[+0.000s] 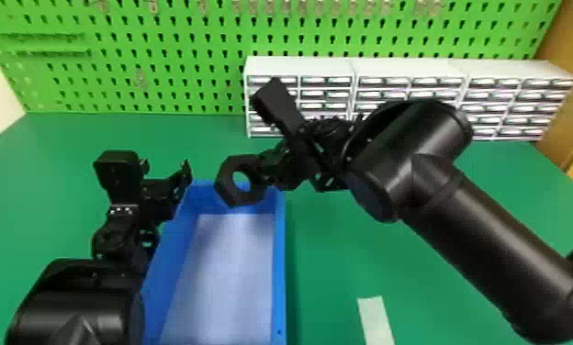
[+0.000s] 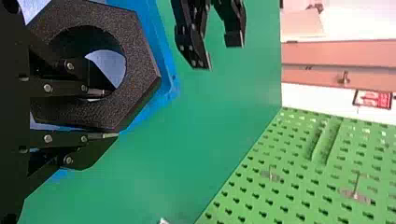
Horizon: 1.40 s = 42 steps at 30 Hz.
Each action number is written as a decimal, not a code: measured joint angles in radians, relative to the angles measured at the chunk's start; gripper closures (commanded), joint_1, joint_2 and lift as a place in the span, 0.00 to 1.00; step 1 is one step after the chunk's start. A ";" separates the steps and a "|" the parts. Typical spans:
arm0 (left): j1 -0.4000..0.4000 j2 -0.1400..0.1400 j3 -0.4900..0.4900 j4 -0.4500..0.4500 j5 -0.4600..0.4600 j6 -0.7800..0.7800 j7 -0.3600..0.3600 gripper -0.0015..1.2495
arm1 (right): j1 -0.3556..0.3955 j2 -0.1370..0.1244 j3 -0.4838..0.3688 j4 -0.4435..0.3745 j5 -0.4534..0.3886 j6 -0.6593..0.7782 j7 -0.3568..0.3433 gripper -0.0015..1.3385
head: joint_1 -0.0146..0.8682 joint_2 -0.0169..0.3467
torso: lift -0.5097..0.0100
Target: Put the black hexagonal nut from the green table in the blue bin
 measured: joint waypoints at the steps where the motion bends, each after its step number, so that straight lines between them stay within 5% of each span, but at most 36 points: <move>1: 0.000 0.001 0.000 0.000 0.000 0.000 0.000 0.39 | -0.004 -0.002 0.014 0.002 -0.011 -0.004 -0.005 0.79 | 0.79 0.19 | 0.80; 23: 0.001 0.006 -0.002 0.000 0.000 0.000 0.000 0.39 | -0.077 -0.034 0.276 0.054 -0.237 -0.068 -0.121 0.79 | 0.79 0.19 | 0.80; 39: 0.004 0.006 -0.002 0.000 0.003 0.000 0.000 0.39 | -0.078 -0.033 0.294 0.057 -0.254 -0.070 -0.126 0.79 | 0.79 0.19 | 0.80; 42: 0.005 0.006 -0.002 0.000 0.003 0.000 0.000 0.39 | -0.077 -0.033 0.294 0.058 -0.254 -0.070 -0.126 0.72 | 0.79 0.19 | 0.80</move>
